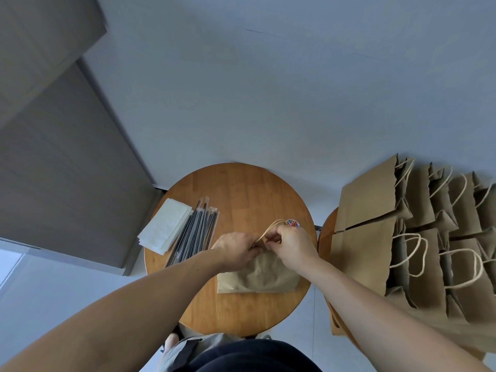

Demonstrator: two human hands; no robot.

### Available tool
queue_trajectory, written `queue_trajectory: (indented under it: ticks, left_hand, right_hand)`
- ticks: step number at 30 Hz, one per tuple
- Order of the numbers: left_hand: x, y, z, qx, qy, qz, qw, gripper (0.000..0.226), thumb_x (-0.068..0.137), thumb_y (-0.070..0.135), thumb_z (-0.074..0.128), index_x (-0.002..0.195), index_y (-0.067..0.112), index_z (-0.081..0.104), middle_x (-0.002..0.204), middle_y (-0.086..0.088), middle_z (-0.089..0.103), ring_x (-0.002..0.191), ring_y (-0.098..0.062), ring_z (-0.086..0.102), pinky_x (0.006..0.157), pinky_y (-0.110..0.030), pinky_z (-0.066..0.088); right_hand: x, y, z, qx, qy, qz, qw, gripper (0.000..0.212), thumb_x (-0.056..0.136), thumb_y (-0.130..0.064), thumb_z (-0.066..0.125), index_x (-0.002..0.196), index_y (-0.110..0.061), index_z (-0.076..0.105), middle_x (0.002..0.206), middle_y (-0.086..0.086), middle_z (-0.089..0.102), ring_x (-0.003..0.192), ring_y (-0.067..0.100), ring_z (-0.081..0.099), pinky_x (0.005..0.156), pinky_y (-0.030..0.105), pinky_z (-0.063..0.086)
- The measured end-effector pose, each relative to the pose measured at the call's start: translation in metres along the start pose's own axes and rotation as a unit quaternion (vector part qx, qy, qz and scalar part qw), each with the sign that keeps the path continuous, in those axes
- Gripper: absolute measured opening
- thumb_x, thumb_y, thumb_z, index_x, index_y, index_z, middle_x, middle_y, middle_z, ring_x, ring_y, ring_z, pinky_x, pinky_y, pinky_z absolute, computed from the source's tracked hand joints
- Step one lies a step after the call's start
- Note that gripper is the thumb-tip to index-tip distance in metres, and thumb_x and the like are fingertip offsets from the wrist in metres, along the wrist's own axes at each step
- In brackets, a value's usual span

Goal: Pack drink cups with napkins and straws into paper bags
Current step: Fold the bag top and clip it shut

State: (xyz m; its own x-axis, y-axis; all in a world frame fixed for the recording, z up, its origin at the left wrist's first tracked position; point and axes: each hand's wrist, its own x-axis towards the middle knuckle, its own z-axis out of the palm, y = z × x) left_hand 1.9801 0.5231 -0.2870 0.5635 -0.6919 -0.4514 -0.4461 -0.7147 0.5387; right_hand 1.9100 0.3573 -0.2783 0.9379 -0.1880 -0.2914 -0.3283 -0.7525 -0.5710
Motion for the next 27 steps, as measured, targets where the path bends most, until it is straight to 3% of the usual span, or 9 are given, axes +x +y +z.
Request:
queue_trajectory:
  ticks: [9, 15, 20, 24, 27]
  left_hand:
    - [-0.001, -0.003, 0.001, -0.01, 0.008, -0.004, 1.0, 0.023, 0.1, 0.037, 0.047, 0.114, 0.032, 0.065, 0.1, 0.008, 0.069, 0.089, -0.015, 0.06, 0.071, -0.028, 0.044]
    - [-0.002, -0.003, 0.003, -0.007, -0.008, -0.014, 1.0, 0.024, 0.101, 0.038, 0.047, 0.115, 0.032, 0.065, 0.098, 0.007, 0.069, 0.089, -0.017, 0.061, 0.072, -0.029, 0.046]
    - [-0.003, 0.004, 0.006, 0.03, 0.031, -0.031, 0.999, 0.022, 0.1, 0.039, 0.045, 0.107, 0.031, 0.064, 0.083, 0.006, 0.062, 0.082, -0.02, 0.061, 0.066, -0.031, 0.042]
    - [-0.004, 0.008, 0.008, 0.043, 0.058, -0.03, 0.997, 0.023, 0.099, 0.04, 0.045, 0.107, 0.031, 0.064, 0.092, 0.001, 0.069, 0.087, -0.024, 0.064, 0.068, -0.032, 0.044]
    - [-0.006, 0.009, 0.011, 0.044, 0.06, -0.037, 0.997, 0.024, 0.1, 0.04, 0.044, 0.105, 0.03, 0.065, 0.093, 0.002, 0.069, 0.087, -0.023, 0.065, 0.067, -0.031, 0.042]
  right_hand:
    - [-0.01, 0.006, 0.009, -0.001, 0.055, -0.092, 0.994, 0.019, 0.092, -0.019, 0.067, 0.11, -0.023, 0.07, 0.103, -0.011, 0.072, 0.097, 0.007, 0.066, 0.086, 0.026, 0.054]
    - [-0.005, 0.007, 0.004, -0.025, -0.015, -0.092, 0.995, 0.021, 0.093, -0.022, 0.065, 0.112, -0.029, 0.063, 0.1, -0.015, 0.071, 0.095, 0.006, 0.066, 0.083, 0.029, 0.055]
    - [0.005, 0.006, -0.004, -0.094, -0.078, -0.083, 0.989, 0.029, 0.093, -0.025, 0.063, 0.121, -0.028, 0.056, 0.101, -0.009, 0.07, 0.095, 0.015, 0.065, 0.077, 0.031, 0.052]
    - [0.005, 0.006, 0.0, -0.13, -0.083, -0.102, 0.983, 0.025, 0.09, -0.025, 0.066, 0.114, -0.024, 0.059, 0.1, -0.007, 0.07, 0.093, 0.017, 0.066, 0.072, 0.03, 0.051]
    - [0.002, 0.009, 0.002, -0.103, -0.071, -0.09, 0.988, 0.025, 0.09, -0.025, 0.065, 0.114, -0.026, 0.062, 0.102, -0.008, 0.072, 0.095, 0.014, 0.066, 0.078, 0.03, 0.054]
